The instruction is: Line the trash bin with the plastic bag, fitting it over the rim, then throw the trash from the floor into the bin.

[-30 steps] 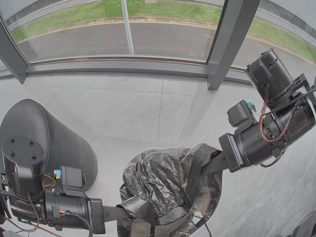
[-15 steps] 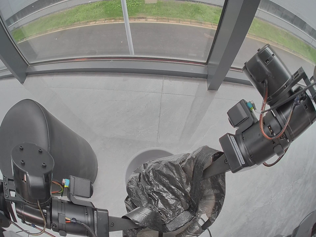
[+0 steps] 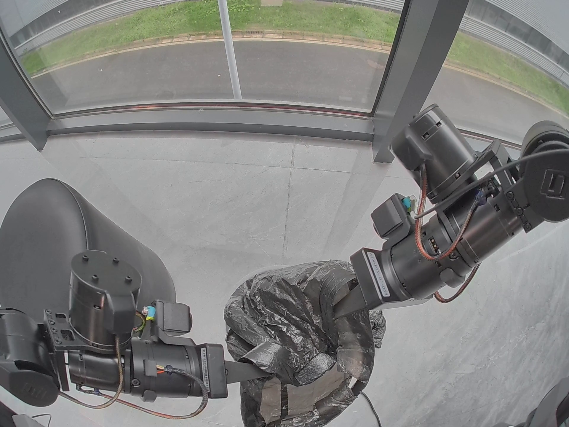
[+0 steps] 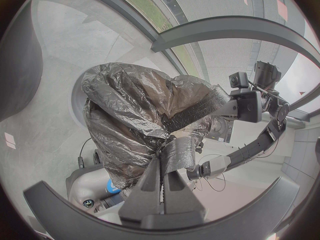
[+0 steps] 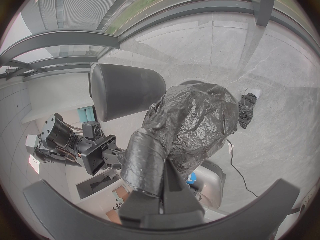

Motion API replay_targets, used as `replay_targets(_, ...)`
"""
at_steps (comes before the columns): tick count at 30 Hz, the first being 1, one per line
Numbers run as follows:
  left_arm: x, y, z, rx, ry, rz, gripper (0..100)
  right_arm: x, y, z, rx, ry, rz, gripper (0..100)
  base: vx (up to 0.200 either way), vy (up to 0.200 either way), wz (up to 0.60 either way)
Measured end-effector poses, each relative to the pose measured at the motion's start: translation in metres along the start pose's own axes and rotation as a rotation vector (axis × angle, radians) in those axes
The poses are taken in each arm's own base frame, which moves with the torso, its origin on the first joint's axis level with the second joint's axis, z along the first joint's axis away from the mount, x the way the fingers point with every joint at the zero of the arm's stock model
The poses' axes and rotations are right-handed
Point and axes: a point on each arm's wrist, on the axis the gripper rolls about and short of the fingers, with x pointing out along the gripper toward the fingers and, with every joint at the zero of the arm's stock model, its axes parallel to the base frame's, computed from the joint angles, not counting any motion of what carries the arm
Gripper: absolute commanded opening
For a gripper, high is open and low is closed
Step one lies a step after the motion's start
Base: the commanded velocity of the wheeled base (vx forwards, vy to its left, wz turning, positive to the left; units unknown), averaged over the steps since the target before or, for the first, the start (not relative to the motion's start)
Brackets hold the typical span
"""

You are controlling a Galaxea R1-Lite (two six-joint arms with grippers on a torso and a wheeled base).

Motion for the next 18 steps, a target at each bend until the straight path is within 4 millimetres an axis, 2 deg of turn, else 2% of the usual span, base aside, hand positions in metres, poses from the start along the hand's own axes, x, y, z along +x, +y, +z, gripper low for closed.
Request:
replay_targets(9, 0.020, 0.027, 0.020, -0.074, -0.038, 0.073, 0, 0.024, -0.011, 0.010, 0.011, -0.013, 0.003, 0, 0.000, 0.000, 0.00)
replay_targets(18, 0.024, 0.045, 0.030, -0.131, -0.062, 0.126, 0, 0.055, -0.021, 0.018, 0.005, 0.001, 0.024, 0, 0.000, 0.000, 0.00)
